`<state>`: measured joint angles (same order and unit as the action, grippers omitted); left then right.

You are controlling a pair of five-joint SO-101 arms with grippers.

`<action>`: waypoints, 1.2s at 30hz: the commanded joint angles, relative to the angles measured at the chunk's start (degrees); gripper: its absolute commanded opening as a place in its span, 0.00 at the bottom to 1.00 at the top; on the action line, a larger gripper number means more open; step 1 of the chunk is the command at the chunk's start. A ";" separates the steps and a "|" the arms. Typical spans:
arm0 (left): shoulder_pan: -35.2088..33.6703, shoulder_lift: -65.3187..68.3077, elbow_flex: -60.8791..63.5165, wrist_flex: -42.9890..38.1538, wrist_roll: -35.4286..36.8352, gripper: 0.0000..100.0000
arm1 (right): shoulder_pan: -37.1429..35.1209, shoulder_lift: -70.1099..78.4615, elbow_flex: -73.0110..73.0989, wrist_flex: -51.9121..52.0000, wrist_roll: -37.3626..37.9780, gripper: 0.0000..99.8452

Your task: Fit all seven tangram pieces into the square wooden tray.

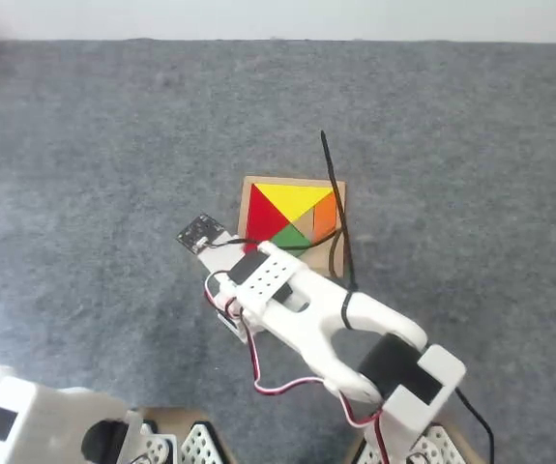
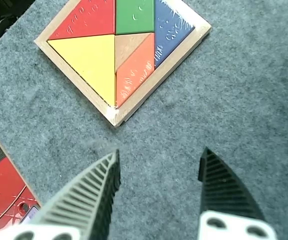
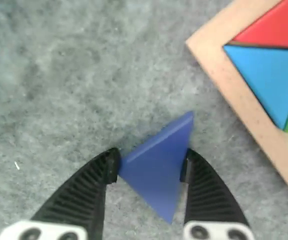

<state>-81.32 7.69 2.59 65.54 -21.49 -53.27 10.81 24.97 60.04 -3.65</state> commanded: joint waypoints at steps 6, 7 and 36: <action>-0.35 -3.52 -0.75 -1.23 0.00 0.25 | 2.51 0.31 -5.36 11.91 12.40 0.08; -0.35 -3.52 -0.75 -1.23 0.00 0.25 | 3.21 0.31 -6.51 14.37 15.82 0.08; -0.35 -3.52 -0.84 -1.32 0.00 0.25 | 22.46 12.79 -34.90 27.38 107.43 0.09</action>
<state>-81.32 7.69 2.59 65.54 -21.49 -32.53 23.74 -7.12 90.20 102.90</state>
